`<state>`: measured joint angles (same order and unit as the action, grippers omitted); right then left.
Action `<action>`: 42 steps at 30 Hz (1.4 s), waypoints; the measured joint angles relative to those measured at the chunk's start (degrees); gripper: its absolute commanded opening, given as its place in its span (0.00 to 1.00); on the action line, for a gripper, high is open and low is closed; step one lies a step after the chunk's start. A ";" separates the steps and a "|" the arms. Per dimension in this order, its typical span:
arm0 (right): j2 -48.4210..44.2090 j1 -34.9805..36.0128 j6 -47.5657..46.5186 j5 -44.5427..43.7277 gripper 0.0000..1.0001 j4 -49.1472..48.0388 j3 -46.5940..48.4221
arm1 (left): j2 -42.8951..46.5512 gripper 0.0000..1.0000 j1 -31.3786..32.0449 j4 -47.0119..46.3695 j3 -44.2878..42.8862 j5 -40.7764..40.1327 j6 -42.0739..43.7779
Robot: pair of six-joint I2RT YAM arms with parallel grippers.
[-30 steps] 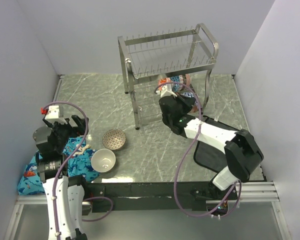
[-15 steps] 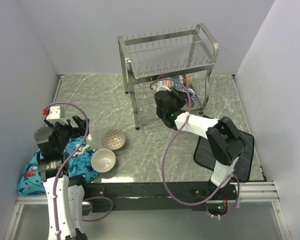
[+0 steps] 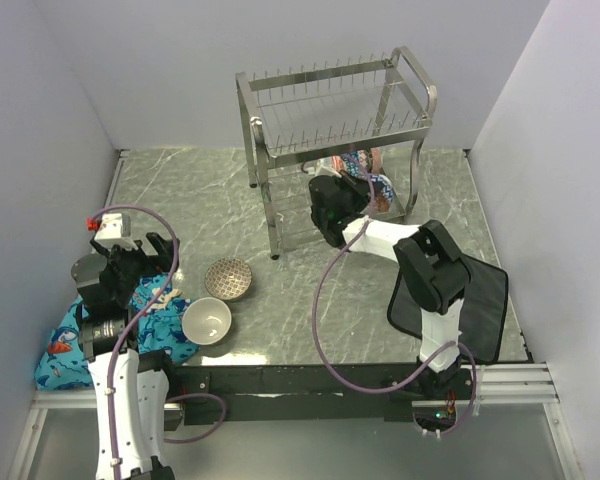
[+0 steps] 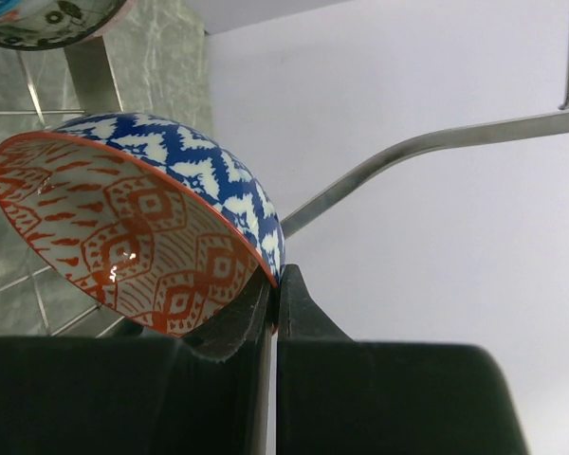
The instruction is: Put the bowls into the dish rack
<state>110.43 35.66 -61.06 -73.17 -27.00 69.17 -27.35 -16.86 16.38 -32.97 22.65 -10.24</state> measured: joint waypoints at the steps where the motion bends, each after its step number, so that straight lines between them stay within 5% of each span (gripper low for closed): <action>1: 0.52 -0.44 -0.17 0.00 0.00 -0.17 0.37 | -0.11 0.99 0.00 -0.22 0.02 0.00 0.00; 41: 12.81 -5.40 -0.63 -2.27 0.00 -0.74 9.29 | -5.49 1.00 0.02 -5.73 2.75 0.04 -1.31; 42: 12.81 -5.44 -0.52 -2.27 0.12 -0.63 9.33 | -5.49 0.99 0.02 -5.73 2.75 0.02 -1.29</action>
<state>123.24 30.22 -61.58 -75.44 -27.64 78.50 -32.84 -16.84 10.66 -30.22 22.68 -11.53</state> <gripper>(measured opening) 0.028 0.995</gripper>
